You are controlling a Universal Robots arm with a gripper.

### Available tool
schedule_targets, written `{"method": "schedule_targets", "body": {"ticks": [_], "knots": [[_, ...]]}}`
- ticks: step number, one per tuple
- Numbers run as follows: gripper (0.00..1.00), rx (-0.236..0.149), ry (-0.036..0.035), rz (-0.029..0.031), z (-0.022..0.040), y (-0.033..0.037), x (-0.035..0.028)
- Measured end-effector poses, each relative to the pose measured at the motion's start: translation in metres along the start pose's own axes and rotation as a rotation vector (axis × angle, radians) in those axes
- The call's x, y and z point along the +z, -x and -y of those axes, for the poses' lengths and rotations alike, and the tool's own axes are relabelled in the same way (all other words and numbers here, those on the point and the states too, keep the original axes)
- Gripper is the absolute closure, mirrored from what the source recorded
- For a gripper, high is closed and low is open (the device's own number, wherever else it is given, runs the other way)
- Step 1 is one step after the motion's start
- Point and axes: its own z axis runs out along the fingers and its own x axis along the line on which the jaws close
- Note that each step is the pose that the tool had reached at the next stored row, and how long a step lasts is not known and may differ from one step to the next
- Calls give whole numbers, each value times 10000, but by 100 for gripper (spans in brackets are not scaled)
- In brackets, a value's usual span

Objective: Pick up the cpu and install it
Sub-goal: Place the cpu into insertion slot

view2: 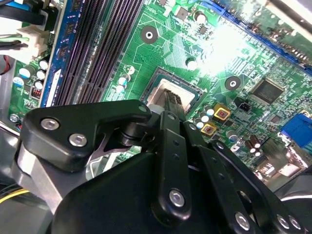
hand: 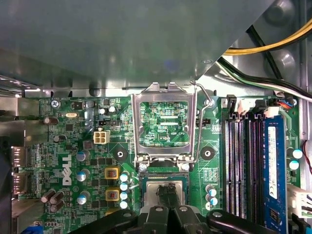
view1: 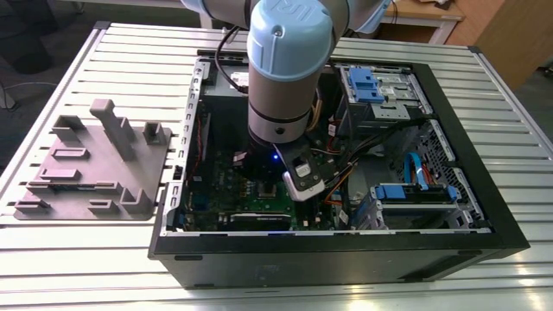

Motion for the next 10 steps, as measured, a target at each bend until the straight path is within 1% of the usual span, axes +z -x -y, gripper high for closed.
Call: {"method": "schedule_targets", "body": {"ticks": [2,3,10], "knots": [[90,0,11,4,-3,1,-27],[90,-1,-5,-3,-2,0,-53],[90,0,-9,-5,-7,-1,-233]]}}
